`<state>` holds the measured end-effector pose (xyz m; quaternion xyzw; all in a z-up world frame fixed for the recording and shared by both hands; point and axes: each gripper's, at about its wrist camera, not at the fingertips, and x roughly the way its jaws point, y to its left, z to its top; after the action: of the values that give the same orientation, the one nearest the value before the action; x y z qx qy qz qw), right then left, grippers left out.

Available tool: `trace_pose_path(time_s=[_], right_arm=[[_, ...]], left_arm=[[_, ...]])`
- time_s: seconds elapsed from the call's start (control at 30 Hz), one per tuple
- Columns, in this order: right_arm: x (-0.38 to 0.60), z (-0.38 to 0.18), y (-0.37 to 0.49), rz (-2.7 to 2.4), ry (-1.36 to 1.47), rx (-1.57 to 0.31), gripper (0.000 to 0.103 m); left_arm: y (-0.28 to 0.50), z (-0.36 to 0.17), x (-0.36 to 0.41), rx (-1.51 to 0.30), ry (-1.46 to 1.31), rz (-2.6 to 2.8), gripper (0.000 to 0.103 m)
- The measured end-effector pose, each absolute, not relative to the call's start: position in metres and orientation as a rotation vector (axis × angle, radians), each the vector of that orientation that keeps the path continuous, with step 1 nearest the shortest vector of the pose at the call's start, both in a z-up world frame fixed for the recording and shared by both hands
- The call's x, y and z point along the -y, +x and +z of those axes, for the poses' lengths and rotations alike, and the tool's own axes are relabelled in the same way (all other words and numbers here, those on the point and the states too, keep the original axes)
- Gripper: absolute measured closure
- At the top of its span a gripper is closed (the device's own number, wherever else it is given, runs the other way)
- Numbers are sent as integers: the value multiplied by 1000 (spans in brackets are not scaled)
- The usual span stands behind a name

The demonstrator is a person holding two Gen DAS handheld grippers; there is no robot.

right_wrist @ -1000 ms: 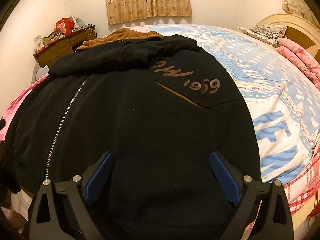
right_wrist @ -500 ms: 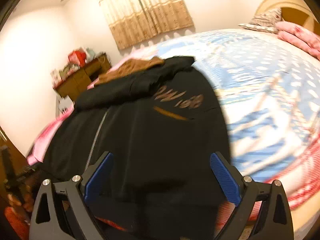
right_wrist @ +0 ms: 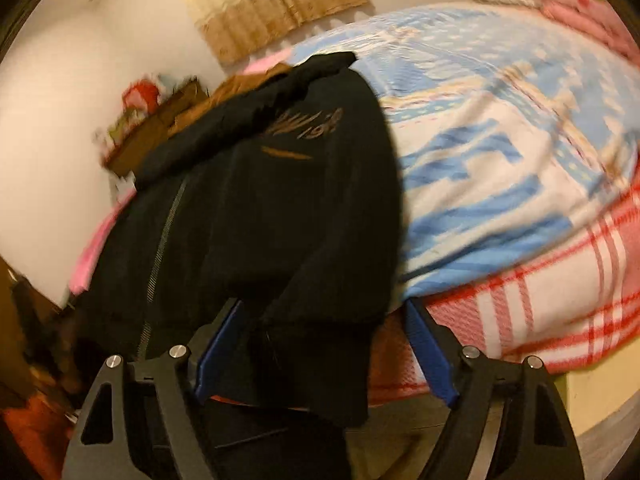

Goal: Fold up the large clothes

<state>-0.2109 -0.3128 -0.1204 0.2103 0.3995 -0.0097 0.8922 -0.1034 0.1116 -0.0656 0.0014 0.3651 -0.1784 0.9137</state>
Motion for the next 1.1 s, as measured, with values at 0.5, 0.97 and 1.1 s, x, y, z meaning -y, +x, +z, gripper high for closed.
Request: trace_pose_path(time_s=[0.5,0.97,1.1], right_arm=[[336,-68,-173,405,728,-862,90],[361,-101,3,215,896,-723,94],[356,-115,16,128,839,-694,95]], left_arm=[[-80,-23,-136,-643,-99,-358,12],[-80,5,-185,-568,-136,-243,9],[-84,-2,-188,-622,-106,-314,9]])
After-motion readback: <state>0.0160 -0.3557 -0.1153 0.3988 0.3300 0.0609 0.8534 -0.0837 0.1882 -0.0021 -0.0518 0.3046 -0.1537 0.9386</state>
